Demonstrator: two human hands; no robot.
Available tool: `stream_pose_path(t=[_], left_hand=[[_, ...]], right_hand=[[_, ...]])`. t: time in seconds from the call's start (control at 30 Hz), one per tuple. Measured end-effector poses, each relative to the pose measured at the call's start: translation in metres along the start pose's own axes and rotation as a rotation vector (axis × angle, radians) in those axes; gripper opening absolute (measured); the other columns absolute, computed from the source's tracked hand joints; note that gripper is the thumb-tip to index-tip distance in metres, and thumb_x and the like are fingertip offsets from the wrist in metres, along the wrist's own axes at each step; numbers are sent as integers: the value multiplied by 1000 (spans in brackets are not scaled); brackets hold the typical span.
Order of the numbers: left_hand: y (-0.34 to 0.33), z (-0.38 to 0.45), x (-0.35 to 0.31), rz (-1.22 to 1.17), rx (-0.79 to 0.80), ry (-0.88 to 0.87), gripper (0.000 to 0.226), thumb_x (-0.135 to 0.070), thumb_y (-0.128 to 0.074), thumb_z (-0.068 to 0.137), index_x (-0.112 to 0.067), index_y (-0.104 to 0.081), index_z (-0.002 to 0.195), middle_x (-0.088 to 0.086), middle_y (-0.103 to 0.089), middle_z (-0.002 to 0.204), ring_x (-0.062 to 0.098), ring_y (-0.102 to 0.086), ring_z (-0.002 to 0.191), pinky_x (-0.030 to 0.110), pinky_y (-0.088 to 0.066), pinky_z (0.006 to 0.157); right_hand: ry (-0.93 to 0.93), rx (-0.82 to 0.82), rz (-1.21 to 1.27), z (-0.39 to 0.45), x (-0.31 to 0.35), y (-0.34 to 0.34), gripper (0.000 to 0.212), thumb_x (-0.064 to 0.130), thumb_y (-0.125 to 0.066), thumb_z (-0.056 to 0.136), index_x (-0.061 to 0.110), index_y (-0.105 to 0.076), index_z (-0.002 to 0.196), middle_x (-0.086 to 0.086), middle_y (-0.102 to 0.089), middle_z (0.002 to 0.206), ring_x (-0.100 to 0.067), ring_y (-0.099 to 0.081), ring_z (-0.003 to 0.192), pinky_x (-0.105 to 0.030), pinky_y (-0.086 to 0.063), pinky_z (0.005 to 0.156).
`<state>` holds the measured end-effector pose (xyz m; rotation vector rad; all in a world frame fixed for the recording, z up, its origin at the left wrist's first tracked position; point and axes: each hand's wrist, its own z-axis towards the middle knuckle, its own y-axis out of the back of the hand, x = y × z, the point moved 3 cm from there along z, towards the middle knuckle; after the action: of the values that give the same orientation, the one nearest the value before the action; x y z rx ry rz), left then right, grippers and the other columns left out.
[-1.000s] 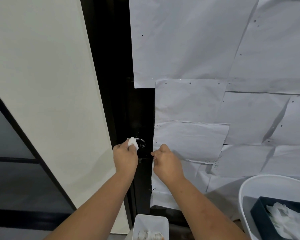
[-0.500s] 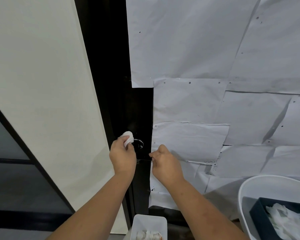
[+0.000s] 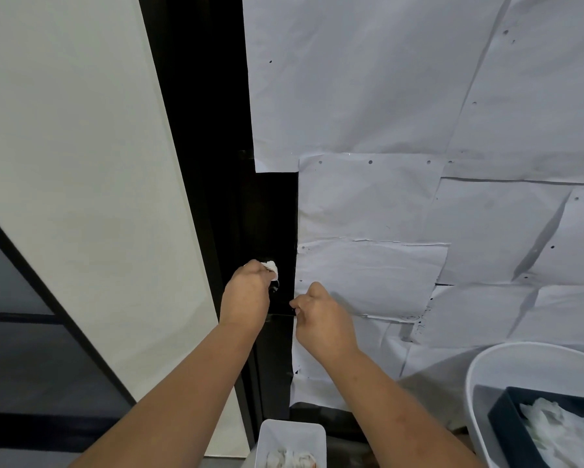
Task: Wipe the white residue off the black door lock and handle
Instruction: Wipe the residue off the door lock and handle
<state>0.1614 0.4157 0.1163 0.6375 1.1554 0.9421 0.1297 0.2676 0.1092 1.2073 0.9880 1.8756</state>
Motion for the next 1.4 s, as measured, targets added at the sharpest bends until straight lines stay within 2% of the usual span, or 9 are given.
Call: stream_pose_path(t=[0.07,0.2,0.3,0.4,0.63,0.8,1.03,1.23,1.4], left_hand=[[3,0,1,6,37,-14,39,5,-74,74,-12,-73,109,6,-65,104,21,-67,86,25,-57,72],[10,-1,9,-94,-135,137,29,-12,-54,95,-14,-64,122,4,-63,103,18,-61,87,8,-41,71],[14,1,3,-20,-167,135,25,-11,-52,94,-15,-69,110,7,-70,103,26,-64,95,30,-49,79],[16,3,0,19,-167,152,25,-9,-52,92,-16,-69,109,6,-70,102,26,-65,94,33,-49,78],[10,0,4,241,-57,-78,37,-1,-63,83,-10,-65,119,7,-63,106,22,-65,80,28,-54,67],[8,0,4,256,1,-154,47,6,-74,70,-16,-71,111,4,-64,101,21,-67,75,27,-57,65],[13,-1,0,140,-109,56,33,-4,-67,85,-15,-68,116,6,-62,100,22,-64,77,26,-53,64],[14,2,-2,288,-101,-155,36,8,-79,63,-13,-74,92,2,-60,89,20,-59,73,30,-52,51],[13,7,5,297,-18,-334,48,10,-80,61,-19,-74,99,-1,-63,96,20,-61,82,33,-57,59]], right_hand=[[-2,1,5,0,0,1,32,8,-51,89,20,-66,114,2,-50,102,-21,-60,75,-30,-48,54],[-2,8,17,-1,1,2,32,8,-51,90,20,-66,116,2,-50,103,-21,-60,77,-31,-50,57],[-1,9,17,-1,0,3,33,9,-51,90,20,-65,117,2,-51,103,-21,-60,78,-30,-49,57],[4,16,22,-1,0,3,33,8,-51,90,20,-65,118,2,-51,103,-21,-59,77,-30,-50,57],[-6,16,20,-1,1,3,33,8,-50,89,20,-65,116,2,-50,103,-22,-60,78,-29,-45,55],[-17,5,24,1,2,4,31,8,-50,88,20,-67,112,2,-50,100,-23,-59,77,-31,-47,55],[-2,14,28,-2,2,6,33,8,-51,89,20,-66,115,2,-50,102,-21,-60,78,-28,-43,55],[11,7,16,-3,1,6,32,9,-50,90,21,-66,116,2,-50,102,-22,-60,78,-32,-49,56],[-2,21,-1,-1,3,6,33,8,-51,89,21,-65,116,2,-48,102,-22,-59,77,-28,-42,53]])
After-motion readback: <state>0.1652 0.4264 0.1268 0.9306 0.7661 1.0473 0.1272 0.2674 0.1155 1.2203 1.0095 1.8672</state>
